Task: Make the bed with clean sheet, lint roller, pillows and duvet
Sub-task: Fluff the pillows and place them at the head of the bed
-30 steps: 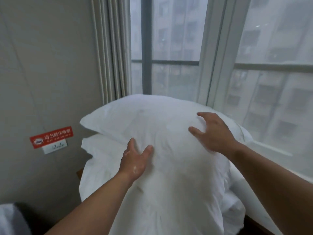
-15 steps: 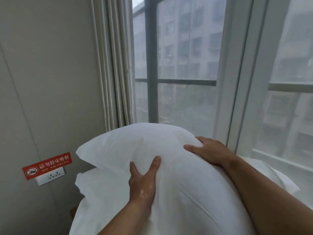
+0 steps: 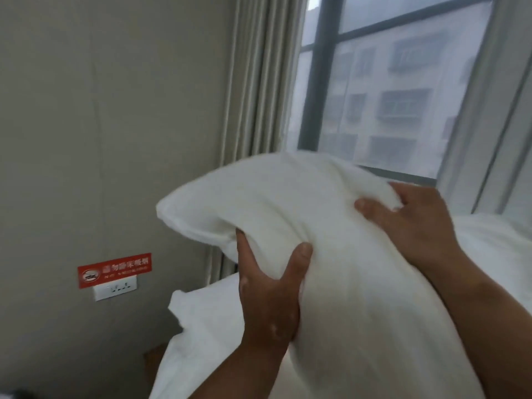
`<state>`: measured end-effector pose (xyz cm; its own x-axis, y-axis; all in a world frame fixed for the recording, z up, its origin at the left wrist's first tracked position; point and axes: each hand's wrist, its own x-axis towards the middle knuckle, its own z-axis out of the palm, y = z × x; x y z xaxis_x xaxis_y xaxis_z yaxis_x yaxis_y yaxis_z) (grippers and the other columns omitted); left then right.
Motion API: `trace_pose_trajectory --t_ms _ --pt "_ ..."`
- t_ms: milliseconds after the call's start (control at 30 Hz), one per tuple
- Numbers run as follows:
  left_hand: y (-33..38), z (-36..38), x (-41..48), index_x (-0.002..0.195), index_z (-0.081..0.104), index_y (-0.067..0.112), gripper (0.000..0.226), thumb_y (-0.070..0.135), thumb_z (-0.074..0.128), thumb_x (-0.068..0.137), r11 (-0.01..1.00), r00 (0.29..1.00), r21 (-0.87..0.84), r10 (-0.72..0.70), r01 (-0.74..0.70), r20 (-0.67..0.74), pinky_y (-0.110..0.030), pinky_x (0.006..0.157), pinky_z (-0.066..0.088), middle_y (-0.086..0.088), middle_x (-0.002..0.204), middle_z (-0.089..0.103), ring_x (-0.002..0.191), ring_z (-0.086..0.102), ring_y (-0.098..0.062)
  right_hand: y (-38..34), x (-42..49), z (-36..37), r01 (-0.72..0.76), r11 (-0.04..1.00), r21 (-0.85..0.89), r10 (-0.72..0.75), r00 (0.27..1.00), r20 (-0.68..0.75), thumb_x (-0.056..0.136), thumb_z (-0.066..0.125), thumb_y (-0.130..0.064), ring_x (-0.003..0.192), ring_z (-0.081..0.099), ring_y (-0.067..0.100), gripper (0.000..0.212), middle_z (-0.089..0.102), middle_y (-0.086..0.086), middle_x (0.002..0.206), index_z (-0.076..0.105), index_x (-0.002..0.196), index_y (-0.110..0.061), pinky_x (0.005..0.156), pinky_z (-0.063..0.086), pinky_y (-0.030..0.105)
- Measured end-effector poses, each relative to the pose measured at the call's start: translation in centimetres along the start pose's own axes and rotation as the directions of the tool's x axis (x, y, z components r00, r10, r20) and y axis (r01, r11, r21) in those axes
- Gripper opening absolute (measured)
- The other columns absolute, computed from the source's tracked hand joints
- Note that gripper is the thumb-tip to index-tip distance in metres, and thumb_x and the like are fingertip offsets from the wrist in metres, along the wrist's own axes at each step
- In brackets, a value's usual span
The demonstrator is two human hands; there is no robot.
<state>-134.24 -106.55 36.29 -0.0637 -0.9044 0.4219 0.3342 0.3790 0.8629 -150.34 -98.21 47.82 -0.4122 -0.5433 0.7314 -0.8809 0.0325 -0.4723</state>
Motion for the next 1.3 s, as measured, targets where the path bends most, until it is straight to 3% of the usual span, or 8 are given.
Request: trace_pose_trajectory --t_ms 200,367,500,633,900,1100,1167,1300 --pt "3.0 -14.5 4.4 0.151 0.022 0.048 0.115 0.078 0.073 0.052 0.989 0.982 0.087 0.134 -0.123 -0.130 -0.032 0.115 0.036 0.017 0.150 0.042 0.138 0.040 -0.003 -12.7 -1.2 9.1 0.013 0.983 0.183 -0.014 1.000 0.007 0.081 0.080 -0.040 0.069 0.060 -0.004 0.023 0.069 -0.012 0.085 0.072 0.097 -0.026 0.064 0.043 0.022" --pt "1.3 -32.3 4.9 0.150 0.024 0.050 0.112 0.079 0.075 0.054 0.980 0.932 0.193 0.104 -0.037 -0.347 -0.035 0.111 0.041 0.021 0.145 0.047 0.133 0.046 -0.001 -23.6 -6.1 23.3 0.024 0.949 0.316 -0.112 0.958 0.264 0.082 0.079 -0.043 0.081 0.065 0.033 0.035 0.070 0.011 0.087 0.069 0.092 -0.011 0.076 0.053 0.046" --pt "-0.9 -45.2 1.5 0.150 0.021 0.051 0.117 0.084 0.073 0.051 0.952 0.837 0.276 0.041 0.133 -0.546 -0.035 0.112 0.040 0.019 0.146 0.048 0.133 0.046 -0.002 -31.2 -12.2 34.8 0.010 0.914 0.406 -0.210 0.867 0.451 0.082 0.081 -0.033 0.058 0.055 0.003 0.036 0.057 -0.004 0.064 0.054 0.064 -0.015 0.054 0.041 0.022" --pt "-4.1 -54.3 -2.1 0.151 0.020 0.048 0.118 0.085 0.071 0.051 0.907 0.671 0.285 0.003 0.310 -0.742 -0.033 0.116 0.034 0.017 0.150 0.042 0.137 0.041 -0.005 -36.6 -18.1 46.0 0.001 0.814 0.581 -0.439 0.657 0.613 0.083 0.081 -0.021 0.065 0.057 -0.015 0.034 0.060 -0.010 0.072 0.058 0.062 -0.034 0.059 0.038 0.005" --pt "-10.8 -67.9 -4.2 0.156 0.017 0.030 0.125 0.080 0.068 0.053 0.762 0.281 0.186 0.006 0.620 -0.960 -0.036 0.119 0.028 0.005 0.157 0.035 0.143 0.035 -0.013 -44.9 -28.9 67.3 -0.184 0.620 0.762 -0.722 0.245 0.647 0.082 0.083 -0.019 0.081 0.064 0.000 0.027 0.062 -0.013 0.087 0.070 0.076 -0.042 0.075 0.042 0.010" --pt "-16.8 -75.3 -3.2 0.146 0.030 0.041 0.099 0.066 0.080 0.064 0.645 0.160 0.128 0.010 0.753 -0.987 -0.038 0.112 0.039 0.016 0.143 0.050 0.133 0.047 -0.008 -46.8 -35.7 82.5 -0.252 0.640 0.726 -0.753 -0.016 0.658 0.082 0.082 -0.026 0.082 0.062 0.006 0.021 0.058 -0.009 0.097 0.067 0.084 -0.041 0.072 0.046 0.016" --pt "-19.4 -77.7 -3.8 0.143 0.034 0.046 0.092 0.062 0.082 0.066 0.602 0.142 0.053 -0.102 0.797 -0.985 -0.035 0.108 0.042 0.020 0.139 0.054 0.130 0.051 -0.006 -45.8 -39.0 87.5 -0.119 0.695 0.709 -0.719 -0.131 0.683 0.084 0.080 -0.032 0.089 0.061 0.011 0.017 0.057 -0.006 0.103 0.073 0.100 -0.031 0.080 0.047 0.021" --pt "-22.5 -81.9 -4.9 0.153 0.022 0.044 0.114 0.063 0.082 0.059 0.497 -0.049 -0.389 -0.566 0.776 -0.823 -0.044 0.094 0.052 0.016 0.146 0.039 0.134 0.048 -0.024 -40.9 -44.0 93.9 0.196 0.765 0.614 -0.476 -0.470 0.743 0.090 0.070 -0.035 0.140 0.040 0.022 0.058 0.041 0.001 0.152 0.050 0.144 -0.031 0.113 0.036 0.036"
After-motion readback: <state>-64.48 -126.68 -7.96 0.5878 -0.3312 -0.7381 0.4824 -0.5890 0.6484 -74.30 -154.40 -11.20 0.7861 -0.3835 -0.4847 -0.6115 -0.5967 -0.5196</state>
